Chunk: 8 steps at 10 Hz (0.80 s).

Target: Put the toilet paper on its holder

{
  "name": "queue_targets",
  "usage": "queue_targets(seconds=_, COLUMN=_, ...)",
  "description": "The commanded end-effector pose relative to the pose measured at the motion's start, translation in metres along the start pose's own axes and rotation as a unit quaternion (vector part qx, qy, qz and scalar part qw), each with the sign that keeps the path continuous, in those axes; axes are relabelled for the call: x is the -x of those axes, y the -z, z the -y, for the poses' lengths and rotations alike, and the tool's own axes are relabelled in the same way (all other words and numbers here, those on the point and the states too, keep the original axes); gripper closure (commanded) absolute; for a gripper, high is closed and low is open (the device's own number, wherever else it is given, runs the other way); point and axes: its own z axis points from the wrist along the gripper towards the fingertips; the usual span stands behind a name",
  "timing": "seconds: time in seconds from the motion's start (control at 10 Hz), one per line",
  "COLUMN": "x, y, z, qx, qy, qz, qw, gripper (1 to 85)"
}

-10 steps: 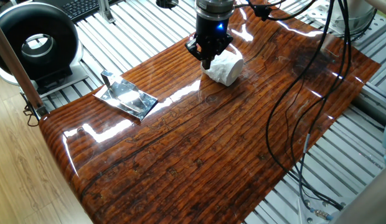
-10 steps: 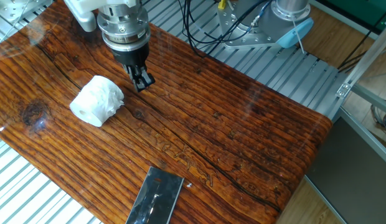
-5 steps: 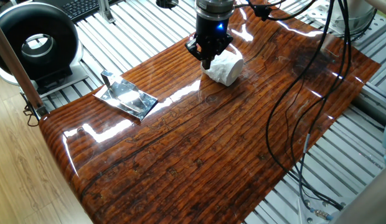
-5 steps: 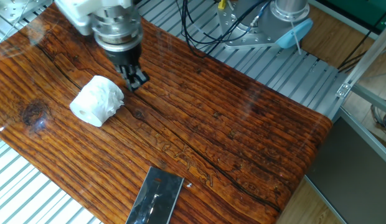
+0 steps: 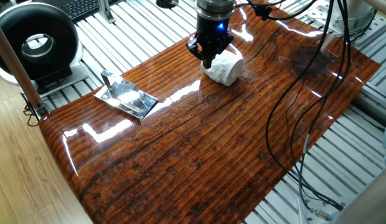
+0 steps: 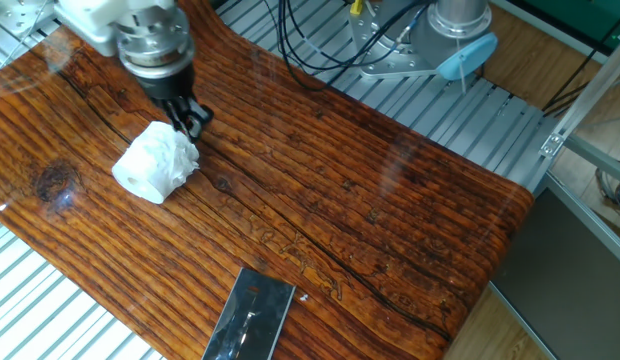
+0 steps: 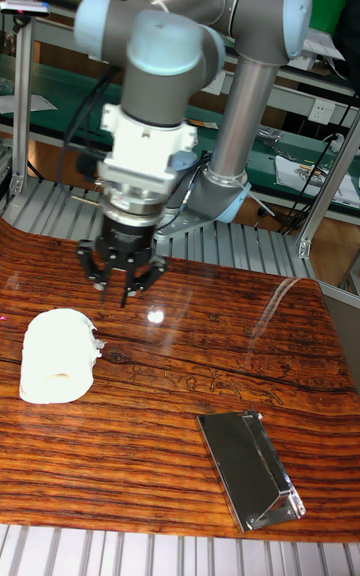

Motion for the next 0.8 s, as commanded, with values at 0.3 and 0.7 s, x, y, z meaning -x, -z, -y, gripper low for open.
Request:
queue_targets(seconds=0.3, x=0.012, y=-0.022, z=0.032, qx=0.027, qy=0.072, qz=0.021, qw=0.9968, gripper=30.3)
queue_targets(seconds=0.7, x=0.025, y=-0.029, z=0.036, qx=0.030, qy=0.090, qz=0.037, qw=0.9948, gripper=25.3)
